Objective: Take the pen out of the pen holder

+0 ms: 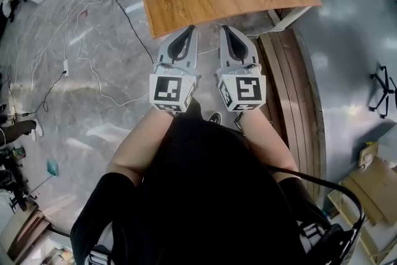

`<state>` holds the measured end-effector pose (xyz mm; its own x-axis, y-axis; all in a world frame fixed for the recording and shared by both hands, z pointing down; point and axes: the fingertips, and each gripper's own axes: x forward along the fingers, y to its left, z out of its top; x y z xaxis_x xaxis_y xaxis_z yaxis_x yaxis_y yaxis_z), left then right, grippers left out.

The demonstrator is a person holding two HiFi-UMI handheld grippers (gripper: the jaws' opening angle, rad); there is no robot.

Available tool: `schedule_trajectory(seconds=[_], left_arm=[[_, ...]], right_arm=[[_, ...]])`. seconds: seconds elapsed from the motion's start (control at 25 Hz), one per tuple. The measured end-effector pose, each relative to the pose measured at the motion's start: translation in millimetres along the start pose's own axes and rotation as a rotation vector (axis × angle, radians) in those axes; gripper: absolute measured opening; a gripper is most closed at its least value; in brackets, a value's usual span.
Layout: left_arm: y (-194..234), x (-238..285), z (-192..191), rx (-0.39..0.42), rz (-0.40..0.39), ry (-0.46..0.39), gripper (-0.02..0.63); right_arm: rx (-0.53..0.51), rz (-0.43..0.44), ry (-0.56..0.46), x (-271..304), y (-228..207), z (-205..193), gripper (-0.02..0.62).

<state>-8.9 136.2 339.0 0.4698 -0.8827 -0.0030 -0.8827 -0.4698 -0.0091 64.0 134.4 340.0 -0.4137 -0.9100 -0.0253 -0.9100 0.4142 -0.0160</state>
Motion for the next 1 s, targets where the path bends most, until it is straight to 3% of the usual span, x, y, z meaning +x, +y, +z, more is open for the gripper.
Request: schedule_trajectory(seconds=[0.44,1.0], left_arm=[[60.5,120.0,-36.1,-0.009,-0.016,0.032,-0.001],[151.6,263.0,-95.4,-0.056,-0.126,0.131,-0.001]], right_arm=[[0.016,-0.025,0.036,117.4,-61.7,-31.5,0.014],[0.091,-0.068,0.168,282.4,-114.7,-97.7,0.015]])
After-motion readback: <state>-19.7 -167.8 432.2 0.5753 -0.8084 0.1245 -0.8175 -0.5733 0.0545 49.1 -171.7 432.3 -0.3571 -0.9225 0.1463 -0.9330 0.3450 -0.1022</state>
